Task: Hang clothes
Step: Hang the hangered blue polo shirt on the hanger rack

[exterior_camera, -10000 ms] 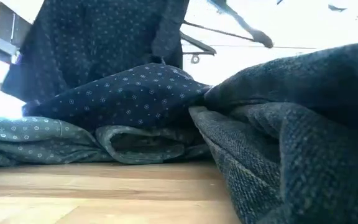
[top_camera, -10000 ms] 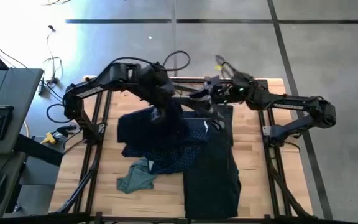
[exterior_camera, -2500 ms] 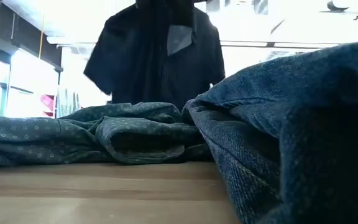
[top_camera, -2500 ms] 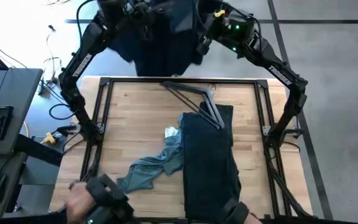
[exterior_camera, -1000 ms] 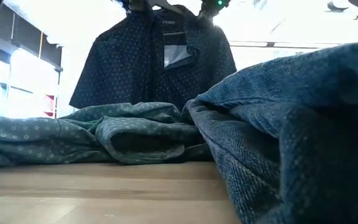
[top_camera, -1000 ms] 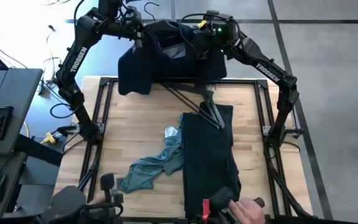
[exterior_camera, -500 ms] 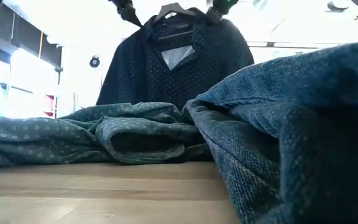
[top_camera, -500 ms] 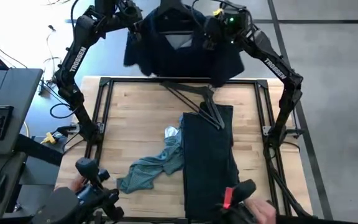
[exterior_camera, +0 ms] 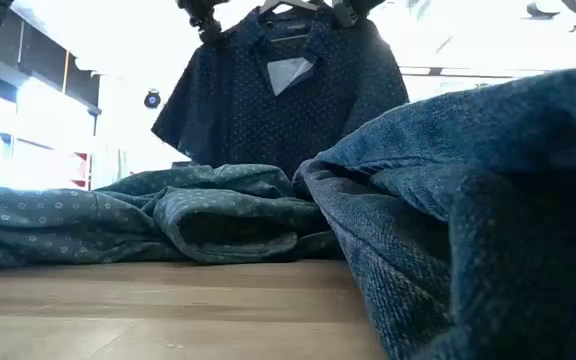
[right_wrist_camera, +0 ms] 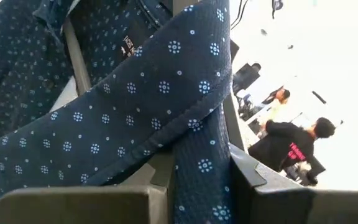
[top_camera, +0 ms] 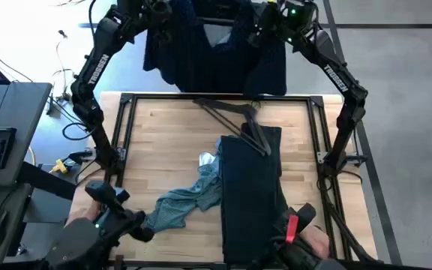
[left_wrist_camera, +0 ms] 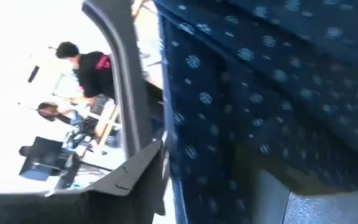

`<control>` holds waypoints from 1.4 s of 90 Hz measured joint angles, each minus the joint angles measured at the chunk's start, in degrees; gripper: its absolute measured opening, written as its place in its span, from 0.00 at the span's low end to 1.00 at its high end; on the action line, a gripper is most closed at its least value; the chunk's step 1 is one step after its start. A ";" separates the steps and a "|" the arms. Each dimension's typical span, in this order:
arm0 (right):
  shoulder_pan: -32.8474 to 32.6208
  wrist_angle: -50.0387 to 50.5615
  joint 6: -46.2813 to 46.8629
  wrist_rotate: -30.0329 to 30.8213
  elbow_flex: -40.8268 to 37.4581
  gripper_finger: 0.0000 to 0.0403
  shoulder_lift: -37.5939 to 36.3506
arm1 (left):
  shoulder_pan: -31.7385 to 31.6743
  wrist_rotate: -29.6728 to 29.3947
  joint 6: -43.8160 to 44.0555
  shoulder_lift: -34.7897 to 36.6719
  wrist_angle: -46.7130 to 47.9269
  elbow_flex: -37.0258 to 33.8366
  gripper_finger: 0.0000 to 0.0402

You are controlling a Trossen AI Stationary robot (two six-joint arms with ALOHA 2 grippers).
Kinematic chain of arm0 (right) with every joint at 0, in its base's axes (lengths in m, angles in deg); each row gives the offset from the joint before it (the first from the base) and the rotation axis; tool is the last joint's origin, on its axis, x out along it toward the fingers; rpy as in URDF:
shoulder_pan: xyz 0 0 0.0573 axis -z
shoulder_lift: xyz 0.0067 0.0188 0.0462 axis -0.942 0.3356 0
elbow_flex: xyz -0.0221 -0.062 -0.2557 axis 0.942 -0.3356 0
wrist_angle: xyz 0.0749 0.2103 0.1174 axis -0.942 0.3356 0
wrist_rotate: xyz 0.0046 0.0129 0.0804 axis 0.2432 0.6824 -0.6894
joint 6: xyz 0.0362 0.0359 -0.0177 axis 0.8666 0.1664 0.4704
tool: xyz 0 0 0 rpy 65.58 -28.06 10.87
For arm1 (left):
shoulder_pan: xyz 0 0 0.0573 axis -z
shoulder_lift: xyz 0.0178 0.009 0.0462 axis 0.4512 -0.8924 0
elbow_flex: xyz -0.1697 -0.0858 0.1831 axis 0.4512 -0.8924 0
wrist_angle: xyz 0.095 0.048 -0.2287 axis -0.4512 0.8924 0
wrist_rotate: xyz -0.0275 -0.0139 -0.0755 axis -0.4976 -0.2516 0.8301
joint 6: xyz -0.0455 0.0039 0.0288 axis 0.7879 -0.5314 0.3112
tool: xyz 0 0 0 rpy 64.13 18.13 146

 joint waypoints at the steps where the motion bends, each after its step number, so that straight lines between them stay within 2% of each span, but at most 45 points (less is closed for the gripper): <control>1: -0.01 -0.16 -0.28 0.00 0.00 0.14 0.01 | -0.01 0.00 0.01 -0.12 -0.22 0.00 0.37; 17: -0.03 -0.50 -1.64 -0.23 0.00 0.14 0.23 | -0.01 -0.85 0.77 -1.85 -3.04 -0.02 0.14; 39: -0.07 -1.62 1.88 0.52 0.00 0.14 0.24 | -0.57 -1.08 1.07 -2.06 -8.54 -0.07 0.14; 49: -0.19 -2.71 2.60 3.92 0.00 0.15 0.60 | -1.83 0.02 0.57 -2.74 -11.65 -0.07 0.14; 54: -0.35 -3.31 4.99 6.91 0.00 0.21 0.65 | -2.24 0.21 0.59 -3.43 -13.01 -0.17 0.14; 72: -0.38 -0.65 19.52 18.23 0.20 0.59 -0.06 | -4.46 -1.20 0.22 -5.67 -19.26 -0.24 0.14; 85: -1.16 6.71 25.75 20.99 0.22 0.77 -0.77 | -6.32 -0.23 -1.49 -7.65 -20.75 -0.24 0.14; 99: -2.39 13.28 31.39 19.68 0.22 0.83 -1.10 | -7.46 0.42 -4.17 -9.52 -22.44 -0.24 0.14; 126: -5.55 20.69 38.84 16.00 0.11 0.81 -1.08 | -8.70 -2.20 -1.25 -12.47 -29.56 -0.11 0.14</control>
